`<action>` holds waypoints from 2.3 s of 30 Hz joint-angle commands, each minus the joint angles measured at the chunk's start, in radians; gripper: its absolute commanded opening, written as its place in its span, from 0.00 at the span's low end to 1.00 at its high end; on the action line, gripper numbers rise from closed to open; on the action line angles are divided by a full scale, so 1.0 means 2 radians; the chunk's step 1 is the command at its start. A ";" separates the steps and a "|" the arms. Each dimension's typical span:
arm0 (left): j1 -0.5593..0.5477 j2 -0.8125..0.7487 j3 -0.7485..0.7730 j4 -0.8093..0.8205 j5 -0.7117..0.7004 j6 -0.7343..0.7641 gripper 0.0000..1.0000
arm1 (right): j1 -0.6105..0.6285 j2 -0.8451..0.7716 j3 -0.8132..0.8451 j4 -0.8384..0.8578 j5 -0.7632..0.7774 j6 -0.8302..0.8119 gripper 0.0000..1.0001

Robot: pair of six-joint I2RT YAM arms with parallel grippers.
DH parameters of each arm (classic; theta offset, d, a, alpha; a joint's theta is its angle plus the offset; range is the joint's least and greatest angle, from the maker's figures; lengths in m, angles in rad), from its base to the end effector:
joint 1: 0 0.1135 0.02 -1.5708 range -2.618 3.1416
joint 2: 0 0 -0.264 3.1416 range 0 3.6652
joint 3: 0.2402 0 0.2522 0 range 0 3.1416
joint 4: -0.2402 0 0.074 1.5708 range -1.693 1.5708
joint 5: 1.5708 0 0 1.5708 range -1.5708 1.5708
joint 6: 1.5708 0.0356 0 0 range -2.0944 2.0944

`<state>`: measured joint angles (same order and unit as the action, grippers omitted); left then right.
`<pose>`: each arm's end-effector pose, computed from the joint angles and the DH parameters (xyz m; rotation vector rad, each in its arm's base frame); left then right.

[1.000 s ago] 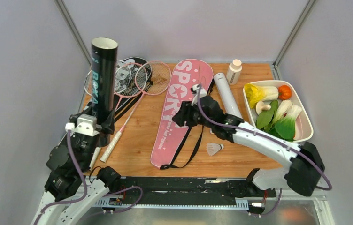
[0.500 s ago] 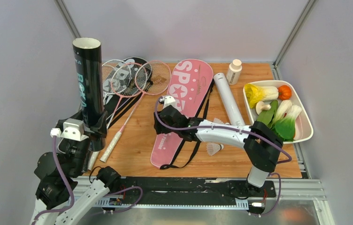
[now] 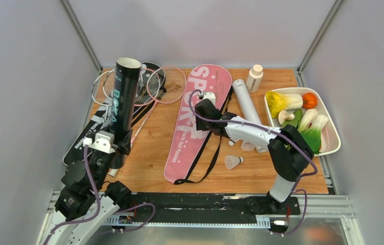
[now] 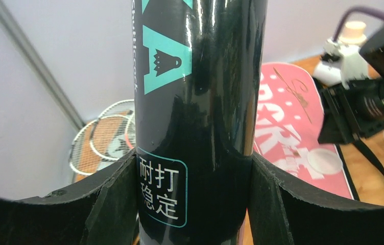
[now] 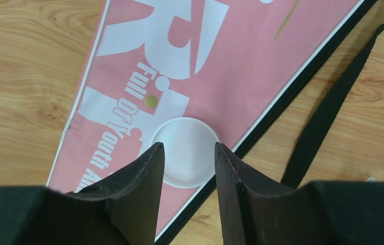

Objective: Pack up the badminton gear
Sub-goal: Close the lid on the shuttle tube.

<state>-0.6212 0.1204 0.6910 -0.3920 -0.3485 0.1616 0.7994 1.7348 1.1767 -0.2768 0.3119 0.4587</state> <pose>0.0375 -0.0119 0.3471 0.2567 1.3808 -0.1390 0.2693 0.2613 0.2152 -0.2593 2.3521 0.2355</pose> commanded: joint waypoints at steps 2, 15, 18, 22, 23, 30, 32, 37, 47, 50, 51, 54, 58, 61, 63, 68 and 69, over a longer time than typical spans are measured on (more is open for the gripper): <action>0.000 -0.002 -0.034 0.049 0.086 0.016 0.00 | -0.023 0.007 0.009 -0.018 -0.033 -0.027 0.42; 0.000 0.009 -0.076 0.054 0.268 0.056 0.00 | -0.072 0.060 0.033 -0.020 -0.144 -0.099 0.35; 0.000 0.012 -0.076 0.054 0.260 0.063 0.00 | -0.072 0.073 0.037 -0.024 -0.148 -0.108 0.33; 0.000 0.013 -0.077 0.054 0.245 0.065 0.00 | -0.073 0.082 0.034 -0.027 -0.145 -0.110 0.28; 0.000 0.013 -0.076 0.054 0.246 0.066 0.00 | -0.072 0.083 0.033 -0.027 -0.144 -0.111 0.26; 0.000 0.035 -0.071 0.043 0.238 0.072 0.00 | -0.072 0.078 0.027 -0.027 -0.131 -0.106 0.06; 0.000 0.044 -0.067 0.038 0.231 0.071 0.00 | -0.073 0.071 0.026 -0.027 -0.130 -0.107 0.00; 0.000 0.063 -0.054 0.021 0.231 0.067 0.00 | -0.081 0.036 0.019 -0.026 -0.120 -0.101 0.00; 0.000 0.078 -0.031 -0.028 0.236 0.115 0.00 | -0.128 -0.105 -0.058 -0.004 -0.162 -0.074 0.00; 0.000 0.079 -0.030 -0.035 0.245 0.135 0.00 | -0.153 -0.156 -0.077 -0.003 -0.186 -0.065 0.00; 0.000 0.077 -0.030 -0.035 0.249 0.144 0.00 | -0.166 -0.182 -0.081 -0.003 -0.196 -0.064 0.00; 0.000 0.068 -0.033 -0.028 0.289 0.156 0.00 | -0.197 -0.243 -0.088 -0.004 -0.237 -0.060 0.00; 0.000 0.063 -0.041 -0.012 0.296 0.166 0.00 | -0.235 -0.313 -0.086 -0.004 -0.313 -0.057 0.00; 0.000 0.059 -0.045 -0.008 0.300 0.183 0.00 | -0.255 -0.356 -0.083 -0.004 -0.368 -0.060 0.00; 0.000 0.057 -0.047 -0.004 0.300 0.193 0.00 | -0.264 -0.379 -0.079 -0.004 -0.406 -0.064 0.00; 0.000 0.065 -0.044 -0.005 0.313 0.216 0.00 | -0.269 -0.419 -0.068 -0.004 -0.471 -0.061 0.00; 0.000 0.067 -0.041 -0.008 0.322 0.220 0.00 | -0.269 -0.423 -0.066 -0.004 -0.483 -0.059 0.00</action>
<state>-0.6212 0.2466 0.5827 -0.4812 0.2371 0.5358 0.2657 0.9249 0.9997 -0.3141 -0.4908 0.3283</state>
